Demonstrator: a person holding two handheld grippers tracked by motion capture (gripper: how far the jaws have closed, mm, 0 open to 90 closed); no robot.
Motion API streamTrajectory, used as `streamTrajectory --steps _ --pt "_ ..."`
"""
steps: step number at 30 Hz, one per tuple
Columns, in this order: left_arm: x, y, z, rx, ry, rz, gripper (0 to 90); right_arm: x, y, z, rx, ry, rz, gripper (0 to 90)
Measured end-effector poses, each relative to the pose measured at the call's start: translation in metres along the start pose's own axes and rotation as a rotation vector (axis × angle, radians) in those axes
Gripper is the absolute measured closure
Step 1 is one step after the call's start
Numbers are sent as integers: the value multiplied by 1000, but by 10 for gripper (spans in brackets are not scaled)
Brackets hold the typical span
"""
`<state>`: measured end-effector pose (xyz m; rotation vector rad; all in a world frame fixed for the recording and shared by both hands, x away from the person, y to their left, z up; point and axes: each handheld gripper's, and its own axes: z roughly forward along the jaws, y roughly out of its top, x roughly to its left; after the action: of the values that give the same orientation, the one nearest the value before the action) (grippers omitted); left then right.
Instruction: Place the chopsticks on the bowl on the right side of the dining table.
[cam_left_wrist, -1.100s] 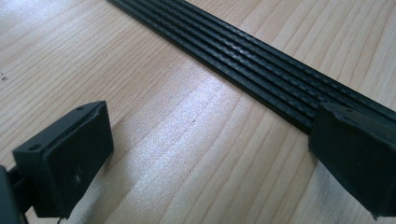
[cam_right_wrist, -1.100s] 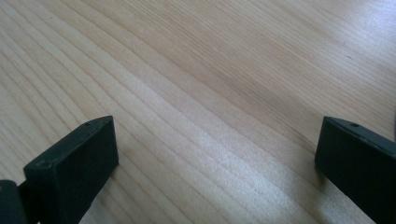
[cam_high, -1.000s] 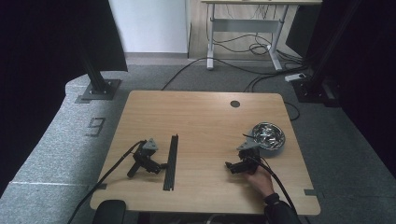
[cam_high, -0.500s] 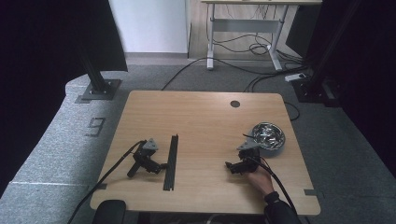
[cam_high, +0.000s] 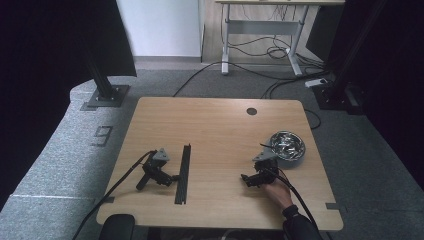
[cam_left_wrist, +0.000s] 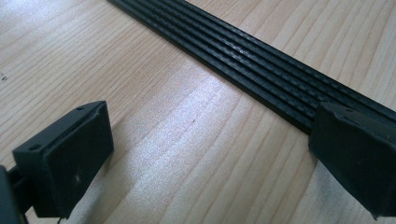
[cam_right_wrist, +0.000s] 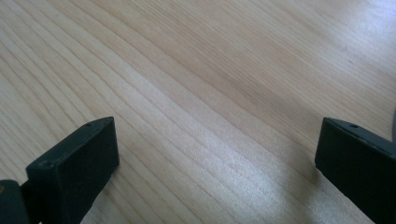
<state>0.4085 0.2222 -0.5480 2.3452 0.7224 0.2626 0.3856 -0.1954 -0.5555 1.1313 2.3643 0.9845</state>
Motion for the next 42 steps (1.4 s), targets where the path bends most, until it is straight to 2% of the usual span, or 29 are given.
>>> streamTrajectory --steps 3,10,27,42 --pt "0 0 0 0 0 0 0 1 4 -1 -3 8 6 0" --pt "0 0 0 0 0 0 0 6 13 1 -8 26 -24 0" --pt "0 0 0 0 0 -1 0 20 35 7 -7 86 -58 0" --pt "0 0 0 0 0 -1 0 43 61 27 -2 137 -103 0"
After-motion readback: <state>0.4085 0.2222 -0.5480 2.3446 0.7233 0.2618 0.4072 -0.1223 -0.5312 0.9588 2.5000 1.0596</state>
